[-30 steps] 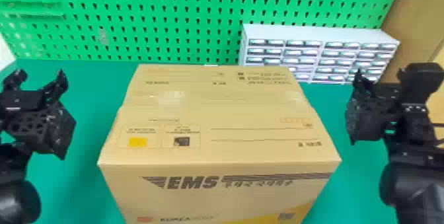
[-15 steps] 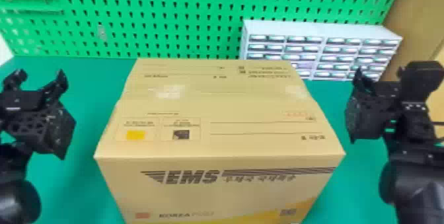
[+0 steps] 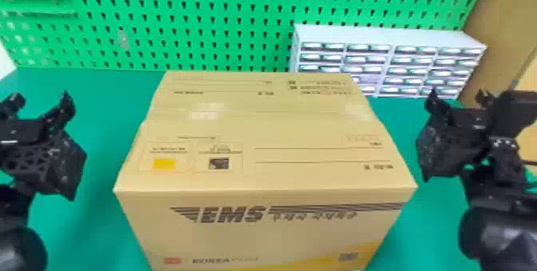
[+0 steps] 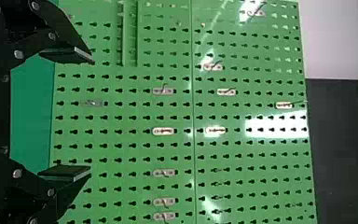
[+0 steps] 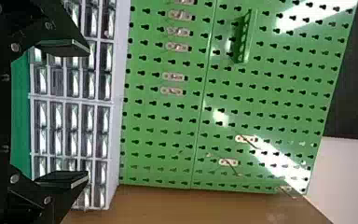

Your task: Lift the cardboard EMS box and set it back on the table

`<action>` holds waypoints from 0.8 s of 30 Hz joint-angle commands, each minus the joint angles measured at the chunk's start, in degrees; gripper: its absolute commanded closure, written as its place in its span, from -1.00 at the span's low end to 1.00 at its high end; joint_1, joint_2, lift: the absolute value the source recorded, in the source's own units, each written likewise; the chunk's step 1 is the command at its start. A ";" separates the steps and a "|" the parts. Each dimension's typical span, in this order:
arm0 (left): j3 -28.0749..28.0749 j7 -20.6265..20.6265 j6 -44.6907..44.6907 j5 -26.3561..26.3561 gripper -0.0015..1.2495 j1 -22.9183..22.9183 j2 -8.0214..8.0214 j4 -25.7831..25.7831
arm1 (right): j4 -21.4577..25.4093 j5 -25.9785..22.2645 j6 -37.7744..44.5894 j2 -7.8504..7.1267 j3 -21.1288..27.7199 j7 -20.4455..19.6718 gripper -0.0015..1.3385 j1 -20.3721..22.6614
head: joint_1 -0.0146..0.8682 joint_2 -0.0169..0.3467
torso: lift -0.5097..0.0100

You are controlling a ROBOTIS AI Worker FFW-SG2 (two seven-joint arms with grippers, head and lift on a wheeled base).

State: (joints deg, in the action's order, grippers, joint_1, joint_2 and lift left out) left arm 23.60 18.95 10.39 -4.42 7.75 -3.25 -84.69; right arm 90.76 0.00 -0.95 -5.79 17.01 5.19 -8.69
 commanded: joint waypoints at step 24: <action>-7.52 -3.04 0.24 9.07 -0.35 1.57 0.09 -0.12 | -7.18 3.61 -4.06 3.51 -2.95 0.00 -0.49 -1.68 | 0.57 -0.98 | 0.59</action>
State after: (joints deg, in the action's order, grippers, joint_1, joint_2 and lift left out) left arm 18.06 17.00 11.16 3.69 9.00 -3.25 -84.76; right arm 85.04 3.75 -5.02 -3.07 15.34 5.19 -9.58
